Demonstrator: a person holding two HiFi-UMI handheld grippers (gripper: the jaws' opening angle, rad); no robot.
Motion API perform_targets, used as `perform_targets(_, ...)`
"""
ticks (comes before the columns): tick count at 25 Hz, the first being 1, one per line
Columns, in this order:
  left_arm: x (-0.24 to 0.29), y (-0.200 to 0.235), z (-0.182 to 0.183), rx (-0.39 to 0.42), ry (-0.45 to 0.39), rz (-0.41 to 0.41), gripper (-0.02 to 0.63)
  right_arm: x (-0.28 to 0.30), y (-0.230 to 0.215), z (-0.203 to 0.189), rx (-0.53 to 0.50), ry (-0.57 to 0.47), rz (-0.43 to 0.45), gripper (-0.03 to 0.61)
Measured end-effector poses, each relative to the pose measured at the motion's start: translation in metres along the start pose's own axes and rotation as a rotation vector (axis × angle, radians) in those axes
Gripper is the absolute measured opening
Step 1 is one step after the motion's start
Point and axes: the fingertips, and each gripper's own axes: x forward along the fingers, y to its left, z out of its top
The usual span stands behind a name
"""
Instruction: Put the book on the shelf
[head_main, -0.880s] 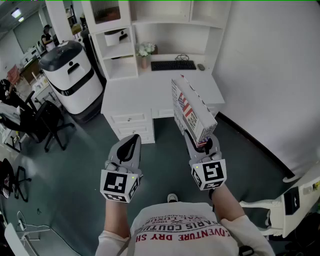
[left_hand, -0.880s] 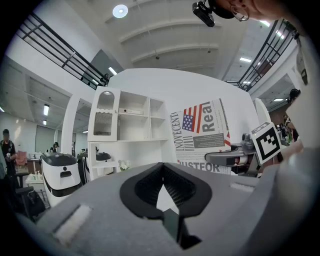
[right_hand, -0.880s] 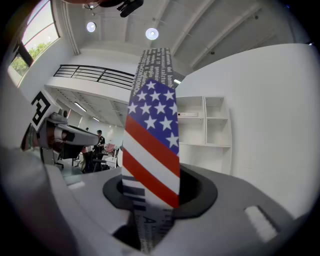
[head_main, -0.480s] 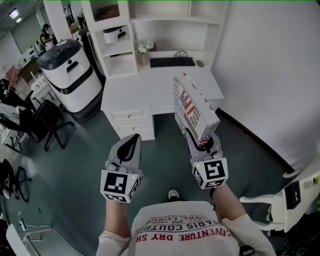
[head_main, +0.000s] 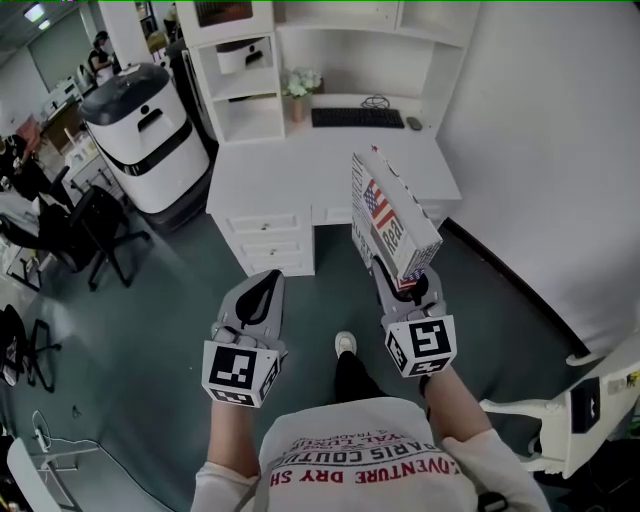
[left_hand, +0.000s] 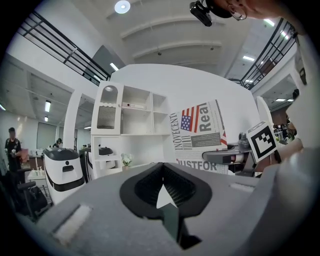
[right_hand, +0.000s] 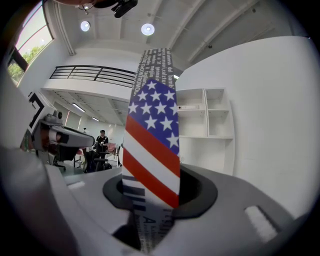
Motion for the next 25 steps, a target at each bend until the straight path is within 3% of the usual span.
perform_targets(10, 0.127, 0.072, 0.023, 0.040, -0.022, 0.083, 0.005, 0.146, -0.072, 0.007, 0.027, -0.046, 0.056, 0.156)
perform_targets(17, 0.242, 0.110, 0.045, 0.049, -0.056, 0.102, 0.005, 0.251, -0.138, 0.022, -0.005, -0.067, 0.097, 0.156)
perform_targets(25, 0.323, 0.154, 0.051, 0.047, -0.040, 0.090, 0.005, 0.341, -0.177, 0.039, -0.017, -0.069, 0.095, 0.156)
